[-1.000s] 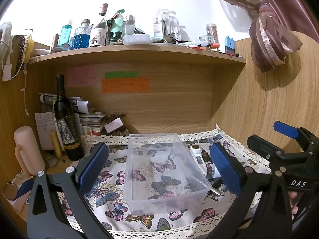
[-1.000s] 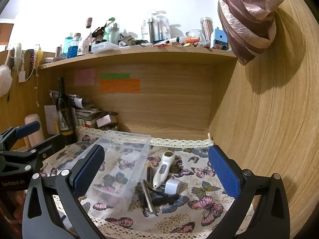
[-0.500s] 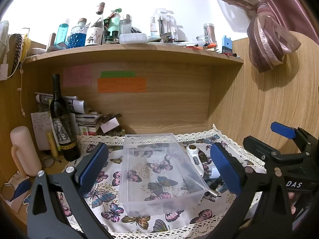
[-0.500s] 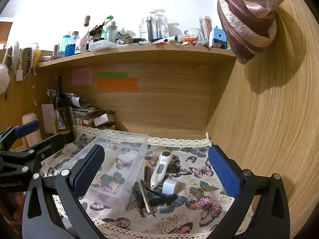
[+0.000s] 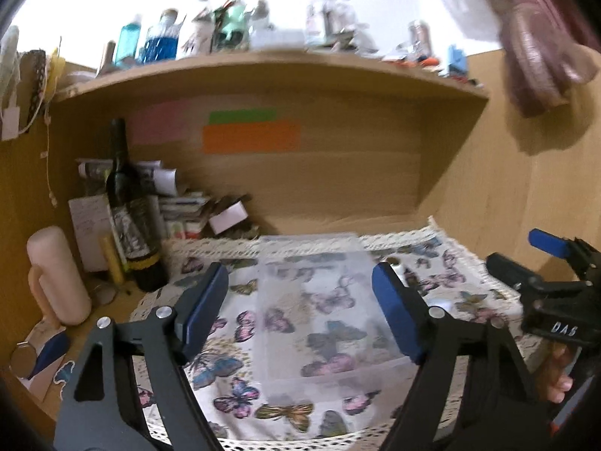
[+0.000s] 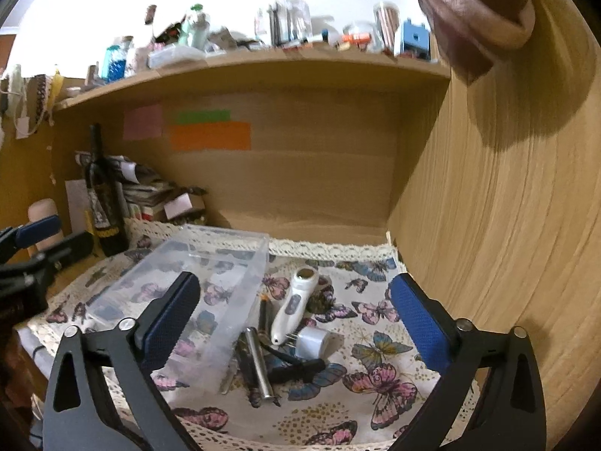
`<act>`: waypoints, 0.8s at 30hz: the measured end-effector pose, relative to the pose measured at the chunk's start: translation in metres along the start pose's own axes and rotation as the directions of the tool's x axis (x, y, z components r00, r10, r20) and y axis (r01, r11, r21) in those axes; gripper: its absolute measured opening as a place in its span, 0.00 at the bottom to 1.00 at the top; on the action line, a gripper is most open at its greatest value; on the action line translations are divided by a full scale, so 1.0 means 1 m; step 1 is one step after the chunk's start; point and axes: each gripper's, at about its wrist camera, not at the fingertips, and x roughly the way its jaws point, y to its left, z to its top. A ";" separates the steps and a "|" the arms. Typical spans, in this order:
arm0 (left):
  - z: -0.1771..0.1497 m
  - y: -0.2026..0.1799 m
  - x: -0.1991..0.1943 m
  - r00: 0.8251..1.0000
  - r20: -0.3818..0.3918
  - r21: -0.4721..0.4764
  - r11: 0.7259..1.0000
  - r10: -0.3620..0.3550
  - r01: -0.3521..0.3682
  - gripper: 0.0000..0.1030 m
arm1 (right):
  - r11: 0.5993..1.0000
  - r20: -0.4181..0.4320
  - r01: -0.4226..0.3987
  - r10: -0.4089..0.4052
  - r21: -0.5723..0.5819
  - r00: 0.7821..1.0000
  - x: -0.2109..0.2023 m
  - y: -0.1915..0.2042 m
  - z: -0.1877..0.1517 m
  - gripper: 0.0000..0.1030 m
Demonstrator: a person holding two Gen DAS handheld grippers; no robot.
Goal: Organize rigid objects
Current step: 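Grasp the clear plastic box wall with the left tool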
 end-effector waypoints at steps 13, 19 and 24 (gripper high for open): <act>-0.004 0.046 0.090 0.946 -0.322 -0.027 0.999 -0.045 0.039 0.29 | 1.000 -0.212 -0.003 0.008 0.023 0.977 0.061 -0.030 -0.011 0.47; -0.006 0.052 0.127 0.891 -0.437 -0.055 0.993 -0.122 0.109 0.15 | 0.999 -0.297 -0.012 0.020 0.032 0.955 0.088 -0.036 -0.009 0.40; -0.008 0.054 0.150 0.858 -0.499 -0.044 0.992 -0.124 0.118 0.12 | 1.000 -0.320 0.029 -0.026 0.006 0.947 0.111 -0.029 -0.004 0.40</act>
